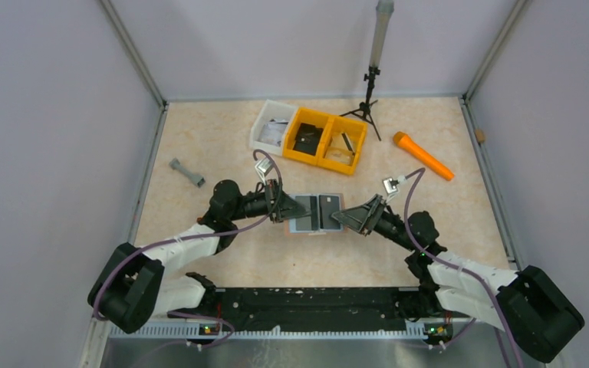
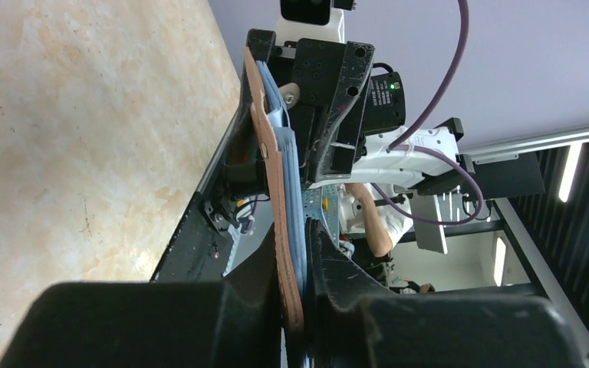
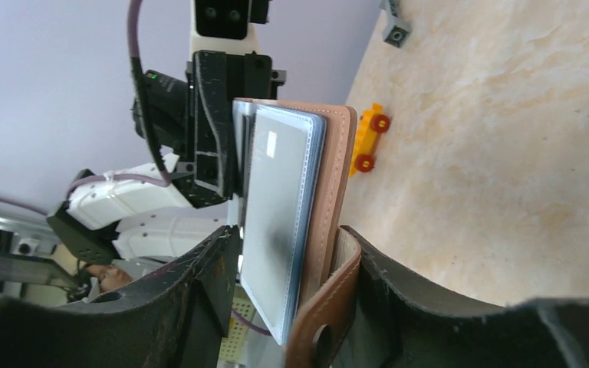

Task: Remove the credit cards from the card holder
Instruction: Remove the credit card from the card holder.

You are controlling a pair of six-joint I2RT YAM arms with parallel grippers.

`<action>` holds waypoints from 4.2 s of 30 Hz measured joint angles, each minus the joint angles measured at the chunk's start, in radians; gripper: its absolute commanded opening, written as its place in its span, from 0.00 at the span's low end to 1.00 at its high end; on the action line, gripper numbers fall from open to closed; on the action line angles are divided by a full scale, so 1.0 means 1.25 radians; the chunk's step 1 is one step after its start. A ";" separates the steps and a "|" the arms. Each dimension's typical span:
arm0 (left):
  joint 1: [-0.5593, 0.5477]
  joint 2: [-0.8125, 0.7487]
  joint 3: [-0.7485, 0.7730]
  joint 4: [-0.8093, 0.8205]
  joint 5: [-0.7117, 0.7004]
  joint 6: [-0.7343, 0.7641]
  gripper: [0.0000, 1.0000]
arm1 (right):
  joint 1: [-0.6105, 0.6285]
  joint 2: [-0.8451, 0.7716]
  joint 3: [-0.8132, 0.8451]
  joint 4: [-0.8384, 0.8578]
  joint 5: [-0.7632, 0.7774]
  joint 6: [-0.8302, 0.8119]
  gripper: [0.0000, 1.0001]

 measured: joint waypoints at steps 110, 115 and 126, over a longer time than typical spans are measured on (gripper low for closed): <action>-0.043 0.000 0.052 -0.074 -0.060 0.074 0.00 | -0.002 -0.188 -0.014 -0.113 0.074 0.107 0.00; -0.043 -0.003 0.052 -0.074 -0.052 0.072 0.00 | -0.002 -0.196 -0.010 -0.141 0.073 0.094 0.26; -0.040 0.037 0.052 -0.036 -0.032 0.045 0.00 | -0.002 -0.099 0.022 -0.100 0.020 0.075 0.26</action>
